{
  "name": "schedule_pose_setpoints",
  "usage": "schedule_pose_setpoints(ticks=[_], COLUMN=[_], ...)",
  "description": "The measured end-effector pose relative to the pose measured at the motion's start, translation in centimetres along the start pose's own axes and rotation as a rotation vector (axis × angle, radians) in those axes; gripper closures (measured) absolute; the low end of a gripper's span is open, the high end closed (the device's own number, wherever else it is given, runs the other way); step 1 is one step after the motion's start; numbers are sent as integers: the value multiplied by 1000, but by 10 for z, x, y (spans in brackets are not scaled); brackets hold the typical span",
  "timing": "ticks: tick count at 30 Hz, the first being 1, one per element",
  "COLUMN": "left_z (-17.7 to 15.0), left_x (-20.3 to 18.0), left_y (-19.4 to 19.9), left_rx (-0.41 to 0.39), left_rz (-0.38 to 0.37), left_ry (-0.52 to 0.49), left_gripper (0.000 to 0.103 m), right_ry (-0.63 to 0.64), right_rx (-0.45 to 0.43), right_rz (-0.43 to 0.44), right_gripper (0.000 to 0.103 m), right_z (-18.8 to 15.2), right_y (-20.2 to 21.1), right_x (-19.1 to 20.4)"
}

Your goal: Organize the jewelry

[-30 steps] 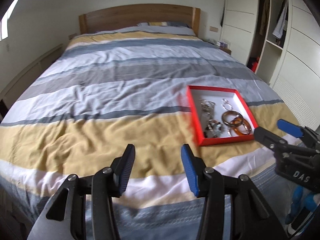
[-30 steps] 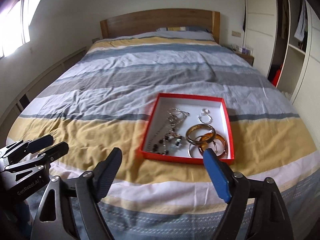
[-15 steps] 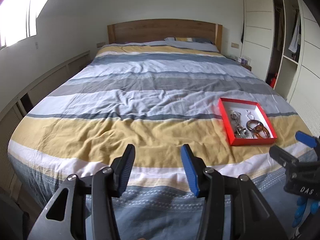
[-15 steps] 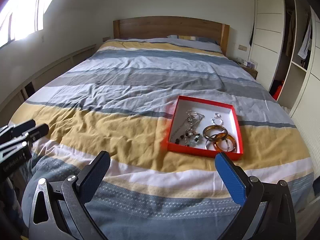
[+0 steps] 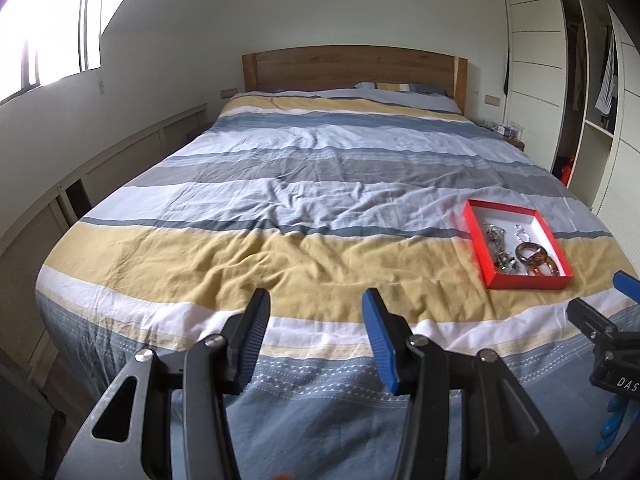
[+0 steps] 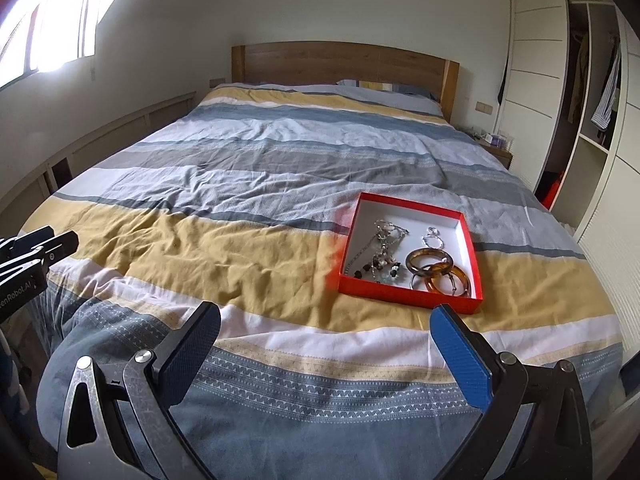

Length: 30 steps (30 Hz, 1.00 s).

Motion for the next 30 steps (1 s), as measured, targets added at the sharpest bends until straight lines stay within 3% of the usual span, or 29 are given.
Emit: schedule_pose_setpoints(ticks=[18,30], left_z=[-13,-21], left_x=[-3,-7], left_y=[-7,-25], left_rx=[30,74], left_rz=[-6,-27], left_ry=[-18,-16], left_gripper=[57,57], right_ry=[-56,-50], right_rx=[-13,4], right_rz=[-82,-75], right_gripper=[1,1], right_z=[-14,-20], right_y=[-4,-17], right_x=[-25,-24])
Point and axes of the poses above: each gripper's, at about its wrist camera, not at the fingertips, and y roughly against the way its jaws point, x to its left, z to its top, the point moved 4 cm from there along -y, roughly the way its jaws point, and after that the axes turned 8 degrees about y, right-handed, at the moved point
